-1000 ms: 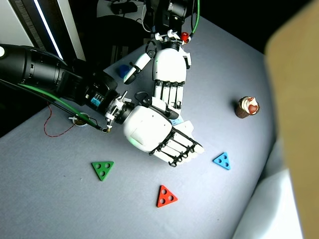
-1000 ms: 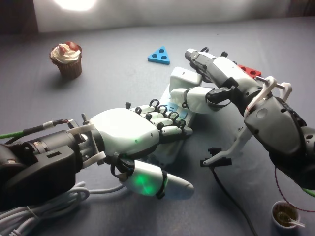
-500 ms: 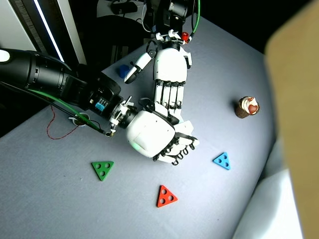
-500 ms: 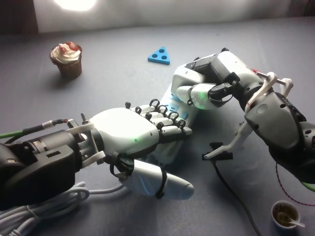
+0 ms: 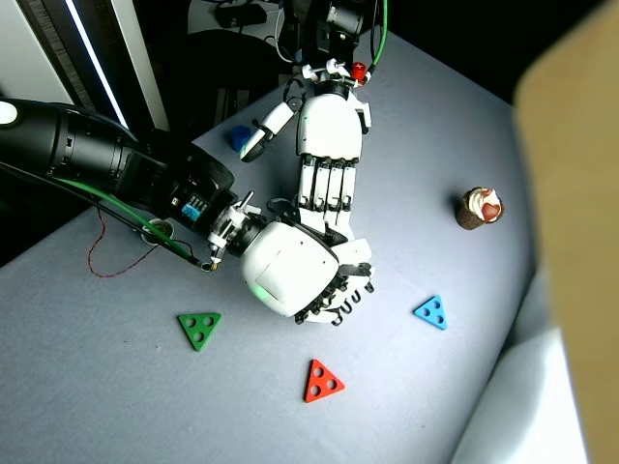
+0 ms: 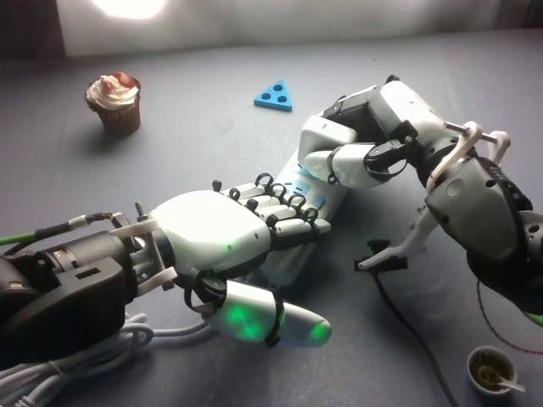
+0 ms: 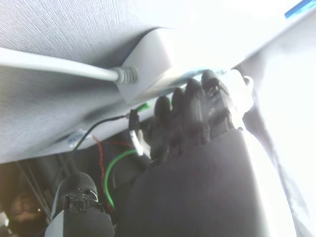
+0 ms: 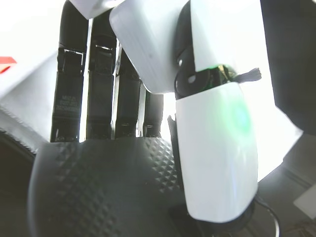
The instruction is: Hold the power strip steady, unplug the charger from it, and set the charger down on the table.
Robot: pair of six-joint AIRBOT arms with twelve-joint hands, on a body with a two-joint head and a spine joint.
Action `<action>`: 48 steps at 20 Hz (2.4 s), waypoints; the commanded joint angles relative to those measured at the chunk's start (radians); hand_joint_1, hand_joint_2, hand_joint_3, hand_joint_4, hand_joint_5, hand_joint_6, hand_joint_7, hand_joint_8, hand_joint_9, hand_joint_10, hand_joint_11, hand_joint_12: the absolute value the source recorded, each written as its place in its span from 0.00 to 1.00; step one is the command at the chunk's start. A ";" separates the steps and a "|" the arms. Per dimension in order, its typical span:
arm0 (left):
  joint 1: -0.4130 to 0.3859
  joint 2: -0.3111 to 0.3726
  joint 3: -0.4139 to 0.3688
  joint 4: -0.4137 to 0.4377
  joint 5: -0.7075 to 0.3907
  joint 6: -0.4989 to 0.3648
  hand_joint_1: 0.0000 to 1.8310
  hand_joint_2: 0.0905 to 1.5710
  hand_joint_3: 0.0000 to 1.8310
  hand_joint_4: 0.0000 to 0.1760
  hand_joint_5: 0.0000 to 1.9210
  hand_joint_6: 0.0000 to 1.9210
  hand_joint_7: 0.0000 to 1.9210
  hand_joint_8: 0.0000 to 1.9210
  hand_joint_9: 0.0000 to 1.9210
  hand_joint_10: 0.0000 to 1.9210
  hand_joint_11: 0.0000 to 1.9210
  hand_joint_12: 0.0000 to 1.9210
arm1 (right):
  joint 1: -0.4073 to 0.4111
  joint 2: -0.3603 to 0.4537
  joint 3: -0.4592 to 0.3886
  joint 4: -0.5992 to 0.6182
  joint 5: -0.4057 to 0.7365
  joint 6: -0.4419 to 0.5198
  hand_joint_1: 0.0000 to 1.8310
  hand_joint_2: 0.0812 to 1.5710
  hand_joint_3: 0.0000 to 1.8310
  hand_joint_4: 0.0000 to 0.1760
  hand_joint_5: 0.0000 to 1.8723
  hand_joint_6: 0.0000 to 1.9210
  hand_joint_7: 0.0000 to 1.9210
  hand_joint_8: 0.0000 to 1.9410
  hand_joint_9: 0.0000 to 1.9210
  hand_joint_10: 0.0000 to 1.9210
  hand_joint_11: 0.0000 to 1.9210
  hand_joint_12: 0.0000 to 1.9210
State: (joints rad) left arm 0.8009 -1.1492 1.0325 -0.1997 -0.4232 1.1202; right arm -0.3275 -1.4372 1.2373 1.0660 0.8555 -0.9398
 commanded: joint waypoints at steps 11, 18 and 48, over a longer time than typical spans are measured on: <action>0.008 -0.011 0.007 -0.041 -0.037 -0.004 0.00 0.61 0.00 0.00 0.08 0.00 0.08 0.00 0.06 0.00 0.00 0.11 | -0.042 0.053 -0.050 -0.298 0.178 0.088 0.75 0.63 0.00 0.00 0.59 0.35 0.70 0.15 0.60 0.41 0.44 0.49; 0.008 -0.011 0.005 -0.041 -0.043 0.003 0.00 0.61 0.00 0.00 0.08 0.00 0.08 0.00 0.06 0.00 0.01 0.11 | -0.126 0.156 -0.093 -0.530 0.178 0.018 0.76 0.65 0.00 0.00 0.53 0.46 0.66 0.22 0.54 0.52 0.47 0.43; -0.021 0.002 -0.010 -0.044 -0.031 0.011 0.00 0.61 0.00 0.00 0.08 0.00 0.08 0.00 0.07 0.00 0.02 0.12 | -0.263 0.418 -0.229 -1.010 0.120 0.050 0.47 0.62 0.00 0.00 0.17 0.00 0.18 0.00 0.18 0.00 0.09 0.25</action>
State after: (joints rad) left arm 0.7872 -1.1481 1.0237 -0.2382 -0.4118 1.1320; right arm -0.5915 -1.0122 0.9897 0.0849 0.8650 -0.8894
